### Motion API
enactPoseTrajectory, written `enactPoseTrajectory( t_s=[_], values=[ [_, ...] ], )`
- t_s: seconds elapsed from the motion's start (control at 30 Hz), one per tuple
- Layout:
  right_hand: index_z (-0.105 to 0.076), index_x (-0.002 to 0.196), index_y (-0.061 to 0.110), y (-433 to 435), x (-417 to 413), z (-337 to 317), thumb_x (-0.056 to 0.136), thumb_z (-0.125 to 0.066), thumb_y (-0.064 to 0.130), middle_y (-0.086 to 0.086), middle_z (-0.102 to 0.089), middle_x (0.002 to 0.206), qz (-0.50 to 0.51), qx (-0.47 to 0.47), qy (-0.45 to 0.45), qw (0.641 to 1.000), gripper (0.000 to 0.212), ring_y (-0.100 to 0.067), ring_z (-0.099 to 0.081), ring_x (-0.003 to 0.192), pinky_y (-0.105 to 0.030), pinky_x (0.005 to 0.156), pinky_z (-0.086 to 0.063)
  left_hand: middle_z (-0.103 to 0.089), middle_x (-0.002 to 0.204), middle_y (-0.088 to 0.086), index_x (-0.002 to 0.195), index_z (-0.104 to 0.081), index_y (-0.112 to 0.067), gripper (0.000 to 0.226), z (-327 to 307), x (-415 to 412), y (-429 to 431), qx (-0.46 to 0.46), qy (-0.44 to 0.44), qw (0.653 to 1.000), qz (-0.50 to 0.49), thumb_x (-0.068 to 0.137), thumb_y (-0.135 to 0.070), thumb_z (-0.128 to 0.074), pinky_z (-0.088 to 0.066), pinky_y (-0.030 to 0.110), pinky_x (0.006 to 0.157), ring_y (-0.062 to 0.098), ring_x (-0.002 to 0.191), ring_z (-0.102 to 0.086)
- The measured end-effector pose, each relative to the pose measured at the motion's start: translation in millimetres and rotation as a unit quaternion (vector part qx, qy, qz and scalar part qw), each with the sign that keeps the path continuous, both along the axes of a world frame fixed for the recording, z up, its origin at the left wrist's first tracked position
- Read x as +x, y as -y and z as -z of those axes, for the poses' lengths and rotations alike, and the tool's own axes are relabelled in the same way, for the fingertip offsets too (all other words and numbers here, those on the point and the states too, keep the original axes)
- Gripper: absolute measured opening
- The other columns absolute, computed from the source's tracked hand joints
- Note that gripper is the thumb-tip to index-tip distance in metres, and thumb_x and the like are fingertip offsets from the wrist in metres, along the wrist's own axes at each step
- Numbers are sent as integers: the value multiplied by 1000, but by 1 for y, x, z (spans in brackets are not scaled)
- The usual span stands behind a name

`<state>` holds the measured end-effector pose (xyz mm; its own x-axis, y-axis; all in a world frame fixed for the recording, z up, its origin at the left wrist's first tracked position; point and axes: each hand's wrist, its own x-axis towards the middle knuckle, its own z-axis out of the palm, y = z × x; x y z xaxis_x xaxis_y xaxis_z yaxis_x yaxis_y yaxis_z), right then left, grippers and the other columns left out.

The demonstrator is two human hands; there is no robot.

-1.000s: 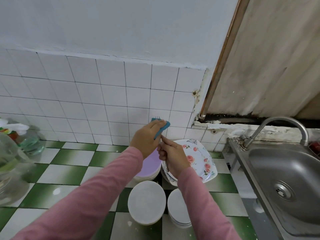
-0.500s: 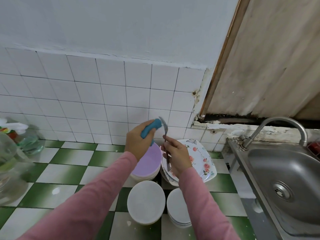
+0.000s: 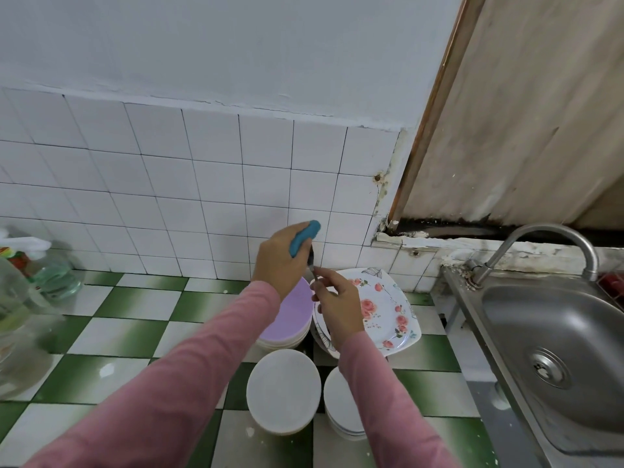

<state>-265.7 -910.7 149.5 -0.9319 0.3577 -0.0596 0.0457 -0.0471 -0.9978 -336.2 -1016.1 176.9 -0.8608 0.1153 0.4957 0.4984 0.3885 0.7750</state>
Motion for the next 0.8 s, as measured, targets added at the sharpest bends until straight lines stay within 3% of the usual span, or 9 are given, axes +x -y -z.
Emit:
enactPoseTrajectory(
  t_s=[0.07, 0.27, 0.37, 0.47, 0.67, 0.8],
  values=[
    [-69, 107, 20, -1, 1, 1, 97, -53, -2, 0, -65, 83, -1, -12, 1, 1000, 29, -12, -58, 67, -17, 60, -46, -66, 114, -11, 127, -65, -18, 33, 0, 1, 0, 1, 9, 1000, 2, 94, -13, -62, -44, 6, 91, 5, 102, -61],
    [-70, 116, 10, -5, -8, 2, 98, -54, -1, -4, -64, 84, 15, -55, 1, 998, 27, -8, -56, 61, -20, 55, -45, -67, 120, -7, 127, -64, -17, 35, 18, 21, -10, 15, 1, 998, 55, 92, -13, -66, -52, 22, 94, 10, 106, -65],
    [-69, 119, 14, -6, -2, 3, 97, -54, 0, 2, -66, 84, -8, -53, -1, 999, 30, -9, -56, 66, -20, 59, -45, -68, 105, -19, 122, -67, -27, 29, 4, 12, -5, 114, 91, 989, -4, 93, -22, -66, -50, 14, 87, 0, 96, -64],
    [-69, 121, 16, -5, -5, 2, 98, -55, 1, 4, -67, 89, -3, -62, -3, 998, 31, -8, -56, 67, -21, 61, -47, -65, 104, -27, 120, -66, -30, 28, 1, 12, -4, 152, 124, 980, 20, 93, -25, -67, -48, 7, 82, -11, 95, -61],
    [-69, 123, 18, -7, -9, 0, 99, -55, 4, 2, -69, 102, 5, -51, -4, 999, 32, -7, -55, 70, -17, 62, -47, -70, 108, -16, 117, -70, -28, 26, 9, 7, -3, 195, 167, 966, 22, 91, -27, -69, -54, 23, 89, 5, 101, -65],
    [-70, 118, 24, -1, -3, 6, 100, -55, 5, 2, -71, 101, -35, -51, 2, 998, 31, -10, -55, 76, -19, 66, -48, -71, 106, -14, 113, -70, -25, 22, -1, -2, 0, 223, 172, 960, -12, 91, -25, -68, -53, 17, 86, 5, 99, -66]
  ],
)
